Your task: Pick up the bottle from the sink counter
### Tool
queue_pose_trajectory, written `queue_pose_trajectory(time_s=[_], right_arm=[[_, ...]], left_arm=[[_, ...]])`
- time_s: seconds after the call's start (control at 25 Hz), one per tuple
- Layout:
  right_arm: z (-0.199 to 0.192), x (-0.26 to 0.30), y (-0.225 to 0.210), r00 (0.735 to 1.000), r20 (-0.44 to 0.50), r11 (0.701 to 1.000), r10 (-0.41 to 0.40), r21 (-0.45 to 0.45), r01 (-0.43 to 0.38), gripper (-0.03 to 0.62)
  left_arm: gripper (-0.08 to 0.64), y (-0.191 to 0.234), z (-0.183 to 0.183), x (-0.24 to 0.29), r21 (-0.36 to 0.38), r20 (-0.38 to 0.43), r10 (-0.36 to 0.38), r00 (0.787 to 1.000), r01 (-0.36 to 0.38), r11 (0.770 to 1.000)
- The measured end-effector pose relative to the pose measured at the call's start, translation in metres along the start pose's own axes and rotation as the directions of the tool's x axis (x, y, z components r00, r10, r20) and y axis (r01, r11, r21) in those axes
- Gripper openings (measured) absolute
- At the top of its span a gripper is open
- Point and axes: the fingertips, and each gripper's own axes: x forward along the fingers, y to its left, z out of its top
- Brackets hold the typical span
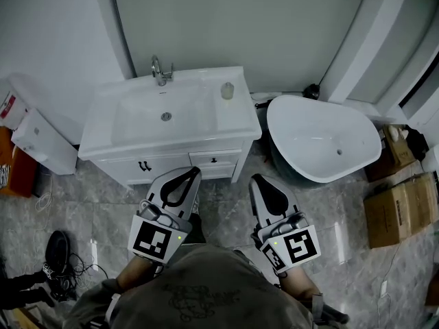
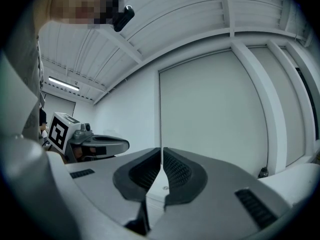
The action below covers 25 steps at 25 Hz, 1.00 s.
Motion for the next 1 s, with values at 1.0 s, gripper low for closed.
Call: queue_pose_trajectory(time_s=[1.0], right_arm=[[-0.027,0.233,-0.09,0.988,-0.116,0.995,-0.1,0.014,0.102,0.035]], left_arm=[[0.018,0.193,-0.044,0.161,-0.075,-0.044,-0.091,0.995,0.088,0.993]])
